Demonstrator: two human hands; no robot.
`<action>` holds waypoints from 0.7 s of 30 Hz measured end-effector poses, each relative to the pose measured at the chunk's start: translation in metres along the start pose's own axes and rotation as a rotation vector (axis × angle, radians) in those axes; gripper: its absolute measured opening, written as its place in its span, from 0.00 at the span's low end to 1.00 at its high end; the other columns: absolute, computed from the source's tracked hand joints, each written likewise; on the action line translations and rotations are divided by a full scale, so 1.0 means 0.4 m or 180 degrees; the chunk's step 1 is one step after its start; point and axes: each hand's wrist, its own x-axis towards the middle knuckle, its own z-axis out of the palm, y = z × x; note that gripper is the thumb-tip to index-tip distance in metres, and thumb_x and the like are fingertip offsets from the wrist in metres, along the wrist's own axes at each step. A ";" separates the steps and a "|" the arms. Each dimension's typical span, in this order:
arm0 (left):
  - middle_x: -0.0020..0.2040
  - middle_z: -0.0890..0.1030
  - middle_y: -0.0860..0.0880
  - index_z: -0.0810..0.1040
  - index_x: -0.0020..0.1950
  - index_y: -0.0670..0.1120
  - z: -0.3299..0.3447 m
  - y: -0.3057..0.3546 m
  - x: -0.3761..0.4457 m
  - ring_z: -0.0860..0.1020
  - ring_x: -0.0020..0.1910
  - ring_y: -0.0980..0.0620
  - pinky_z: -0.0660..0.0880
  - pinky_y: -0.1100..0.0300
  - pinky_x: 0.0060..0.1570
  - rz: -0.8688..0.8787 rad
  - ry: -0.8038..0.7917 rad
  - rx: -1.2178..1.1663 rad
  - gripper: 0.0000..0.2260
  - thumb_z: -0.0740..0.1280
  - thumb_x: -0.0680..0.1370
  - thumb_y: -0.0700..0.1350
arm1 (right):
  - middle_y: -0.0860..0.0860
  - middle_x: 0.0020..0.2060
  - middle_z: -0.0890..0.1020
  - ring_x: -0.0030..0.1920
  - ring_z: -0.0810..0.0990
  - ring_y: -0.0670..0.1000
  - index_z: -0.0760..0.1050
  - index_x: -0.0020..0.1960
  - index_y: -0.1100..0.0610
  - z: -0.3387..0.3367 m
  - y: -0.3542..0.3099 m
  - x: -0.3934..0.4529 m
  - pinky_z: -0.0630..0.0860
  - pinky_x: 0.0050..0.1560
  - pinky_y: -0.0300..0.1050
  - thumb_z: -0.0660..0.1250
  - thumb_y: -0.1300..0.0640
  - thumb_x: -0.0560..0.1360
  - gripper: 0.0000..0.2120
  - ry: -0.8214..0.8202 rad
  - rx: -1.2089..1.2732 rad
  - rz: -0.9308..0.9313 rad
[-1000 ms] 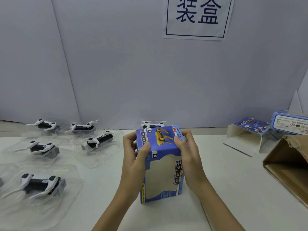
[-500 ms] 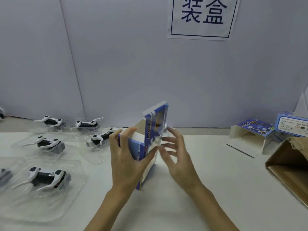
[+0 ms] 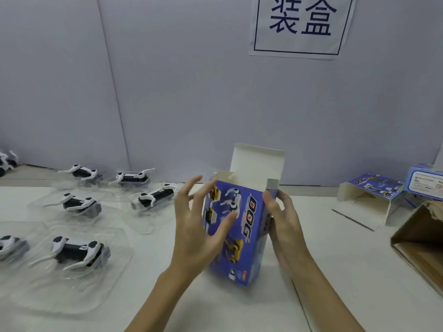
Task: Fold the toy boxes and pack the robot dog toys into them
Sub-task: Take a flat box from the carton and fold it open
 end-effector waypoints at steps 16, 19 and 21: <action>0.58 0.79 0.37 0.68 0.65 0.58 -0.056 -0.029 0.036 0.86 0.51 0.40 0.84 0.50 0.45 -0.2232 -0.0867 -0.2277 0.25 0.77 0.74 0.50 | 0.52 0.51 0.86 0.57 0.86 0.55 0.72 0.65 0.50 -0.003 -0.015 -0.015 0.85 0.44 0.42 0.66 0.44 0.80 0.17 -0.0704 -0.0865 -0.0484; 0.62 0.82 0.45 0.66 0.67 0.67 -0.062 -0.041 0.025 0.85 0.57 0.44 0.81 0.45 0.56 -0.2371 -0.0870 -0.1978 0.31 0.76 0.68 0.64 | 0.52 0.50 0.86 0.54 0.87 0.54 0.72 0.62 0.50 0.001 0.004 -0.010 0.83 0.40 0.39 0.66 0.46 0.77 0.16 -0.0375 -0.0838 -0.0525; 0.61 0.85 0.50 0.66 0.70 0.69 -0.070 -0.043 0.029 0.85 0.59 0.50 0.78 0.47 0.62 -0.2342 -0.1184 -0.1684 0.32 0.74 0.70 0.68 | 0.52 0.50 0.86 0.53 0.87 0.53 0.72 0.61 0.50 0.000 0.011 -0.007 0.82 0.39 0.38 0.66 0.45 0.77 0.15 -0.0115 -0.0756 -0.0602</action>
